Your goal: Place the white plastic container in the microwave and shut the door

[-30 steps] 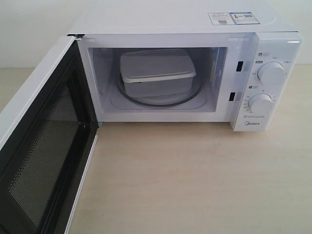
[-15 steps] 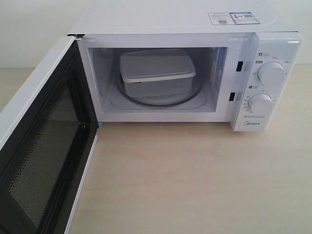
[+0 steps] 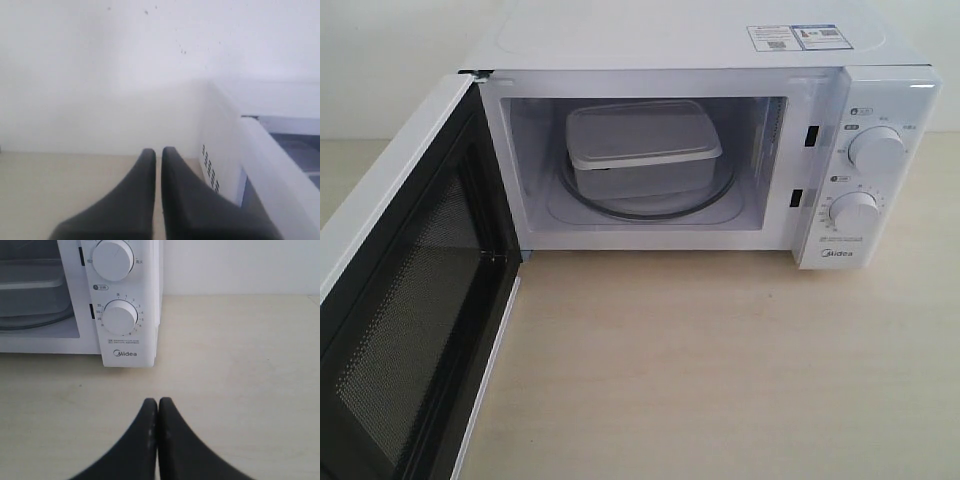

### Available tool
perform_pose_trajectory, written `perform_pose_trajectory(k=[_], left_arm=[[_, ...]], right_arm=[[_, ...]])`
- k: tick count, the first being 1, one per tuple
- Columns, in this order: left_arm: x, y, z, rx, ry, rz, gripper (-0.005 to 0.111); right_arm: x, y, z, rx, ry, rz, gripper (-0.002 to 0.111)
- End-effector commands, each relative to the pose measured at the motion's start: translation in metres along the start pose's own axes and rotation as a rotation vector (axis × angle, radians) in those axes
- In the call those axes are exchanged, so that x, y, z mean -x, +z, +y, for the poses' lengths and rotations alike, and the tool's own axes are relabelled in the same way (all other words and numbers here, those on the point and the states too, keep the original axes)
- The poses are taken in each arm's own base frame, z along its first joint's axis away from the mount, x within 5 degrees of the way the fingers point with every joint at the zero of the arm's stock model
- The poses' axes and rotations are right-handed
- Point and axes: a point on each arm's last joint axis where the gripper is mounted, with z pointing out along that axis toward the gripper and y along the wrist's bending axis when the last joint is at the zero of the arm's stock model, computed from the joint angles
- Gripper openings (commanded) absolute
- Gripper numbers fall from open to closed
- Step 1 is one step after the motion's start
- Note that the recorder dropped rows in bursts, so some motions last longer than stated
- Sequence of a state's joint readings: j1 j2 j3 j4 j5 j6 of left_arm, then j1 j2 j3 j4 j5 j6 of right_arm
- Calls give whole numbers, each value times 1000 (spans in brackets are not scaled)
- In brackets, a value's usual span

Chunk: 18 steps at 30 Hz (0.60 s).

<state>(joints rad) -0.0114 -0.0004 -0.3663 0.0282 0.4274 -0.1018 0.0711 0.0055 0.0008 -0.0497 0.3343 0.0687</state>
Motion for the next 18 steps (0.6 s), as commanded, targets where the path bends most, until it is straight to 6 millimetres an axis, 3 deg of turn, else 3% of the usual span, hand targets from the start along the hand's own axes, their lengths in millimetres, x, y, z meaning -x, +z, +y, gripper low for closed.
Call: perform_pose_trajectory(k=[1, 8, 18], left_arm=[[34, -24, -3, -2, -55, 15, 4], [69, -44, -6, -27, -89, -141, 4], [66, -41, -8, -51, -134, -86, 4]], right_arm=[[1, 0, 0, -5, -8, -7, 0], [1, 0, 0, -5, -8, -7, 0], [1, 0, 0, -5, -8, -7, 0]])
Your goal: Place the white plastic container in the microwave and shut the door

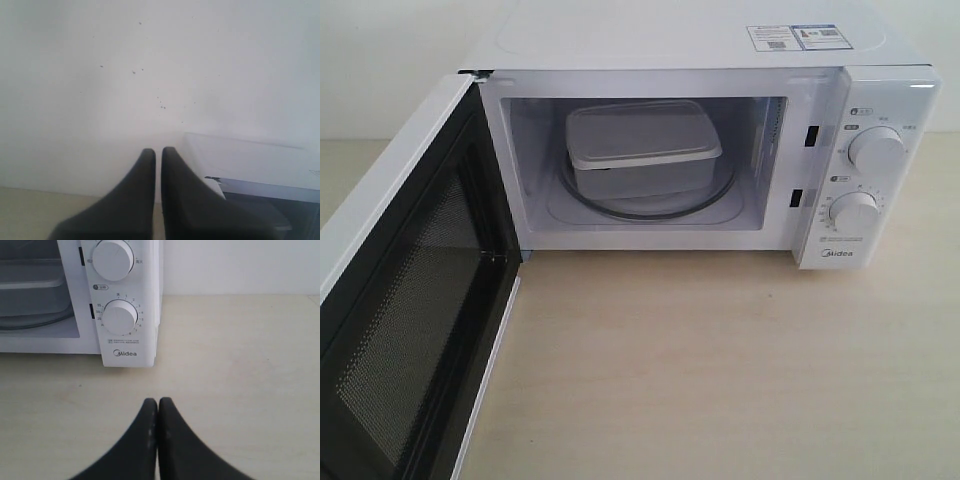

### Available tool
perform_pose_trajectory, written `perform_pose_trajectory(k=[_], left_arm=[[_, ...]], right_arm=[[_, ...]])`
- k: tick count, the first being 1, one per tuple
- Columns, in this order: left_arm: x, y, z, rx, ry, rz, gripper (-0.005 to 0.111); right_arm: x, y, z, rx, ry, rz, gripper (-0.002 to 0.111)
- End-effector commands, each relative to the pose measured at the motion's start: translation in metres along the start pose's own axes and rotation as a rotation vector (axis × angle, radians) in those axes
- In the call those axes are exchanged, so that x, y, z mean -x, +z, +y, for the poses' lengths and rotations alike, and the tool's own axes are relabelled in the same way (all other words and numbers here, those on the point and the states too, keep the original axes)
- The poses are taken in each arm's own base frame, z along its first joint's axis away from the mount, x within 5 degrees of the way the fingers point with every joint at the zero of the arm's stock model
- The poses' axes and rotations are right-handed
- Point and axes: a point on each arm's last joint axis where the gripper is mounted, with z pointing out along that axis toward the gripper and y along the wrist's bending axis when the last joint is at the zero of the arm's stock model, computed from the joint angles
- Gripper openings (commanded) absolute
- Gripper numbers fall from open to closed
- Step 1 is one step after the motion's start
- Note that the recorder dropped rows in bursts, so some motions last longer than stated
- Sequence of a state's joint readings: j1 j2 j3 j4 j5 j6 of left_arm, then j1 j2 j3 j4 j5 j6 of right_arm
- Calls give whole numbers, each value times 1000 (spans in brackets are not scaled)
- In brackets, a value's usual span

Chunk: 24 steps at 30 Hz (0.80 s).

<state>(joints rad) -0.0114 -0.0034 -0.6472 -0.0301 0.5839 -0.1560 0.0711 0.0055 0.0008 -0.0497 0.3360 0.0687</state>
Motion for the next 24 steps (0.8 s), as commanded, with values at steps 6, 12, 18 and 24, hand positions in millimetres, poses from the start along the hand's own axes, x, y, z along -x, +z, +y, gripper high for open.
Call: perform_pose_trajectory(k=[6, 12, 18, 24], left_arm=[[-2, 41, 0, 37, -87, 213, 4], [7, 84, -1, 80, -20, 505, 4], [2, 129, -6, -15, 151, 816, 4], [-33, 170, -5, -230, 366, 1141, 4]], right_arm=[[1, 0, 0, -5, -8, -9, 0], [1, 0, 0, -5, -8, -9, 0], [1, 0, 0, -5, -8, -9, 0], [1, 0, 0, -5, -8, -9, 0]])
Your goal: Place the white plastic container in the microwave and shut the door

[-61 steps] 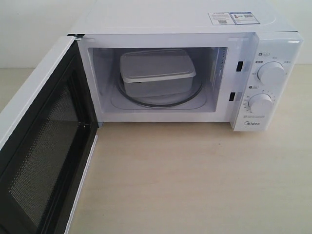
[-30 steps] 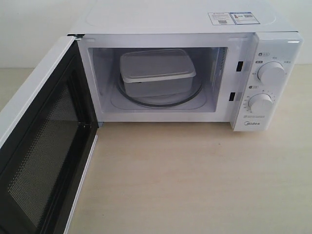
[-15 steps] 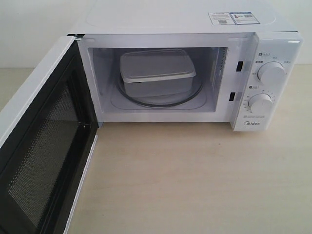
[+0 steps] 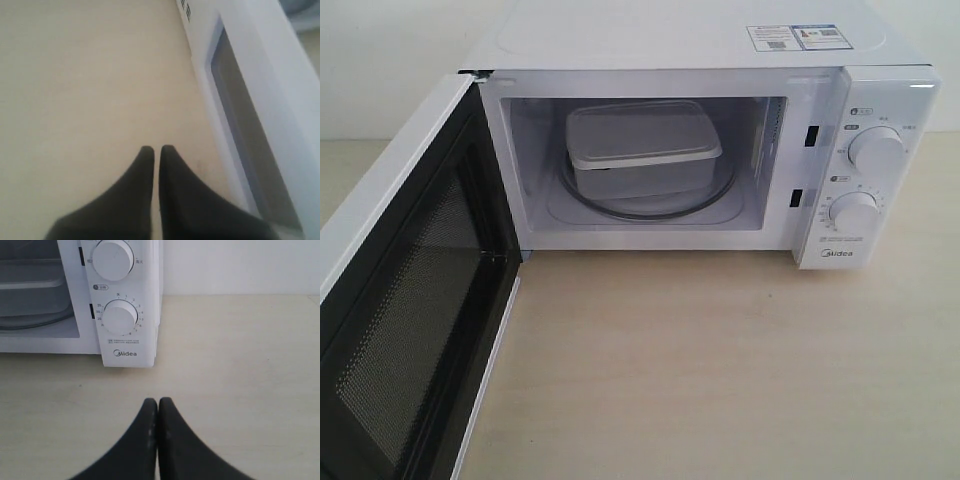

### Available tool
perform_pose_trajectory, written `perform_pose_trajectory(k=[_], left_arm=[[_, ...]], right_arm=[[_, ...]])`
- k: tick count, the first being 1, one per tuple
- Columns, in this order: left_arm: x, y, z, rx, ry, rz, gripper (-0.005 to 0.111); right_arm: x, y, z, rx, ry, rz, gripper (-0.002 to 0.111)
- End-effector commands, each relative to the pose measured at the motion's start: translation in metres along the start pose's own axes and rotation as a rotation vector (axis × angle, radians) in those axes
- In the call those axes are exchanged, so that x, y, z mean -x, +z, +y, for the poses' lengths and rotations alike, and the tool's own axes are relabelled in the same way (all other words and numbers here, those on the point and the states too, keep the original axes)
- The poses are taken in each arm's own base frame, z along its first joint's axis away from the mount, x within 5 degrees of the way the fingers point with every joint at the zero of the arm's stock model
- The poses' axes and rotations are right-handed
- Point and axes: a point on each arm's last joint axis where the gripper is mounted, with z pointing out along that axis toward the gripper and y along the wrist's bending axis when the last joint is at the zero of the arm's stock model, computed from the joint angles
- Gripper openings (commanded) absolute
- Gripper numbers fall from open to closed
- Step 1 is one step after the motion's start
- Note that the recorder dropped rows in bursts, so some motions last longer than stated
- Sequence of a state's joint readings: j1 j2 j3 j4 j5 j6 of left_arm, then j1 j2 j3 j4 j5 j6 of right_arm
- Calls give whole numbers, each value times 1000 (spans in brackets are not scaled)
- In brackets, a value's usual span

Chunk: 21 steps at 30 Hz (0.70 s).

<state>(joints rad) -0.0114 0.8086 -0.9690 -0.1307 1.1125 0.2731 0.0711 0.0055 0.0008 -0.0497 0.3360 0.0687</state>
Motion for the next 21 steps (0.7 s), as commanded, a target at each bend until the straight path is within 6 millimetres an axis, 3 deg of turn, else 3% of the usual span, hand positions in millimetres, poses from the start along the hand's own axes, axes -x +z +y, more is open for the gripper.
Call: perform_pose_trajectory(k=[1, 5, 9, 21], left_arm=[[10, 29, -2, -119, 125, 118, 4], [17, 55, -12, -325, 303, 144, 4], [18, 74, -18, -409, 379, 215, 4], [28, 94, -61, -502, 552, 169, 4]], right_arm=[[1, 0, 0, -5, -8, -9, 0], [1, 0, 0, -5, -8, -9, 0], [1, 0, 0, -5, -8, -9, 0], [1, 0, 0, -5, -8, -9, 0]])
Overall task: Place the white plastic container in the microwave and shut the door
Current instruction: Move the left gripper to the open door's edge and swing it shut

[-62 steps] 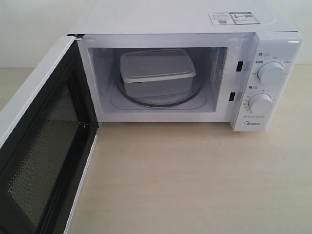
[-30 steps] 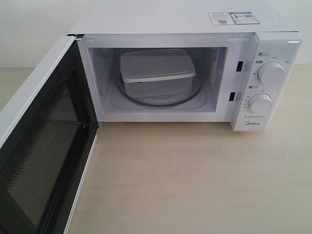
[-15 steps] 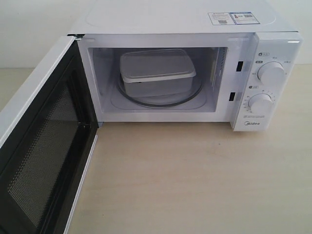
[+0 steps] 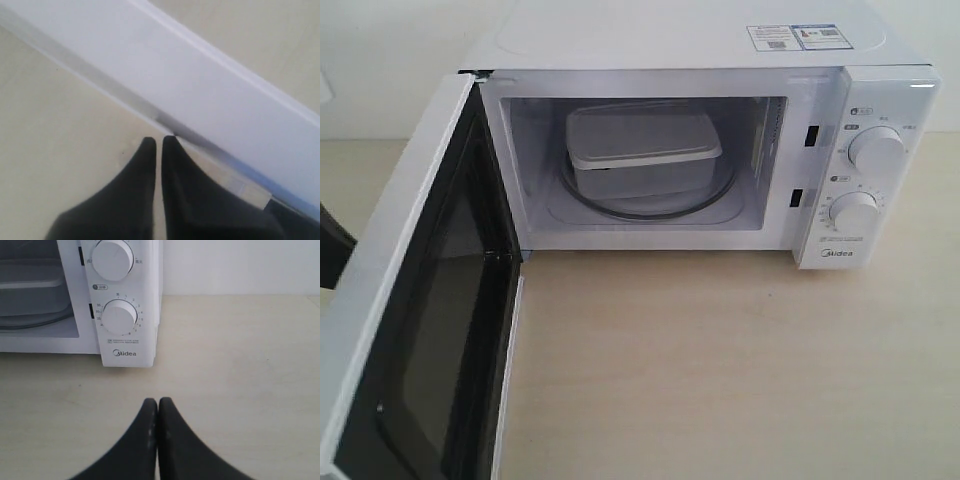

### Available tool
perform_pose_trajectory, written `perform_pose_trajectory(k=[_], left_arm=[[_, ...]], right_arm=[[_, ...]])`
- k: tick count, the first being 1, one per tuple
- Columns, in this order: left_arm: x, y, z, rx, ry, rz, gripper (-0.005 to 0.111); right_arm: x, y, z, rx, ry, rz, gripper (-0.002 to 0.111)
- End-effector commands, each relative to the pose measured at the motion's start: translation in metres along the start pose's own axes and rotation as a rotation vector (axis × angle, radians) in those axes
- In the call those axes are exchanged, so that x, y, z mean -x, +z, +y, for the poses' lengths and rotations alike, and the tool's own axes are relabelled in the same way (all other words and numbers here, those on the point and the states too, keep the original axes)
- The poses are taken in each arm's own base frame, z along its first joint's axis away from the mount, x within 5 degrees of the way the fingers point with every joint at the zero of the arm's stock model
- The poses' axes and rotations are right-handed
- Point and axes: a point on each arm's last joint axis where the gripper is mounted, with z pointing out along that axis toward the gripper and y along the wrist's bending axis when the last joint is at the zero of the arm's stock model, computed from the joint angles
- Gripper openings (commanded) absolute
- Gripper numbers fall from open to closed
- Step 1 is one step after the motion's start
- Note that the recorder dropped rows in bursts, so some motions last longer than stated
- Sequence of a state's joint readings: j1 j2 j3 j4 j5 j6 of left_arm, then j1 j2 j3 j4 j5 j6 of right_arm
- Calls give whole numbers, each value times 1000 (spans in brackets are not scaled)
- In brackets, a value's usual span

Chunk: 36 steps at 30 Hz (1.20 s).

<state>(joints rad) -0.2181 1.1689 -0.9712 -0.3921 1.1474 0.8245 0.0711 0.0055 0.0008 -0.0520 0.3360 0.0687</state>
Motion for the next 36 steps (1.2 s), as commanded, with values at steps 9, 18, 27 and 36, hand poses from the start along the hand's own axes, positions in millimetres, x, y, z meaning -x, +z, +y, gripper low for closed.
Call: perform_pose_trajectory(k=[9, 18, 27, 36], left_arm=[[45, 32, -24, 2, 136, -172, 4], [70, 59, -6, 86, 108, -326, 4], [89, 62, 18, 284, 7, -514, 4], [89, 64, 20, 298, 6, -520, 4]], right_arm=[[1, 0, 0, -4, -5, -9, 0], [1, 0, 0, -4, -5, -9, 0], [1, 0, 0, -4, -5, -9, 0], [1, 0, 0, -4, -5, -9, 0]])
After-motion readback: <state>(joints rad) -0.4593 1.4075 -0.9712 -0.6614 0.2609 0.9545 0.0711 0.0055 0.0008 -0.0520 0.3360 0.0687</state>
